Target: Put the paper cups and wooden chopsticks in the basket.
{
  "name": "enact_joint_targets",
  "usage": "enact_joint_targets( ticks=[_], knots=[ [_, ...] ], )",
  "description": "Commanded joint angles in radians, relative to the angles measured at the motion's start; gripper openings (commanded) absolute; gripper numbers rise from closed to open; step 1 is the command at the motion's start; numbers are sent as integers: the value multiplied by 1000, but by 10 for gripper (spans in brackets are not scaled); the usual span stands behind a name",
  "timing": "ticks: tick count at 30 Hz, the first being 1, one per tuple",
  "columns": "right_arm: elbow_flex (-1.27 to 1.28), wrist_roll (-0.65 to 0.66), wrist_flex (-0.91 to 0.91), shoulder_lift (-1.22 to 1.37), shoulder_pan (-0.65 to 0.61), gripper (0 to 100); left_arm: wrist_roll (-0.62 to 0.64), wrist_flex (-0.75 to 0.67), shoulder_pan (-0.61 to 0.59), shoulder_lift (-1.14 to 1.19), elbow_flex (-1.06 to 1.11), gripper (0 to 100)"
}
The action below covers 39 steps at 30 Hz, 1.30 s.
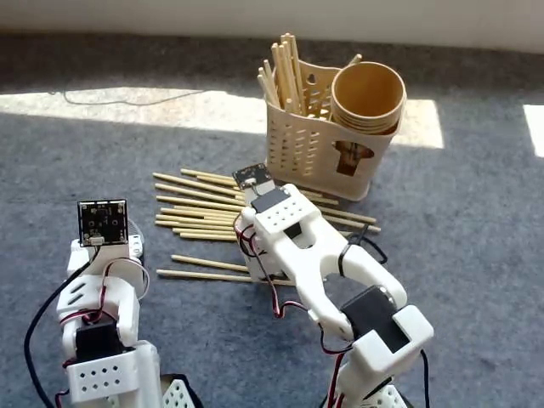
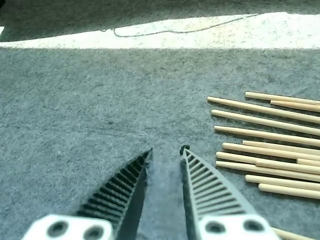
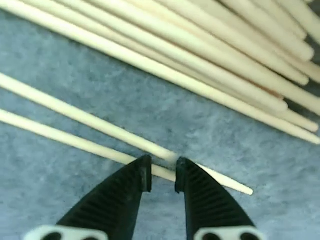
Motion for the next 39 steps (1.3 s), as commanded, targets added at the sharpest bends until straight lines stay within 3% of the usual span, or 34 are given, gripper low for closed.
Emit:
enact_joint_targets(
  ticks=[1,13,26,39],
  knots=[
    [-2,91,-21,-4,-22,88,-6,-15,-15,-10,-5,106],
    [-4,322,-21,-5,-19,88,-6,-15,-15,-10,-5,106],
    [5,353,-24,-203,-30,92,-6,-18,-15,-10,-5,106],
    [5,402,-186,-120,-159,92,-3,-20,-56,-10,-12,106]
  ],
)
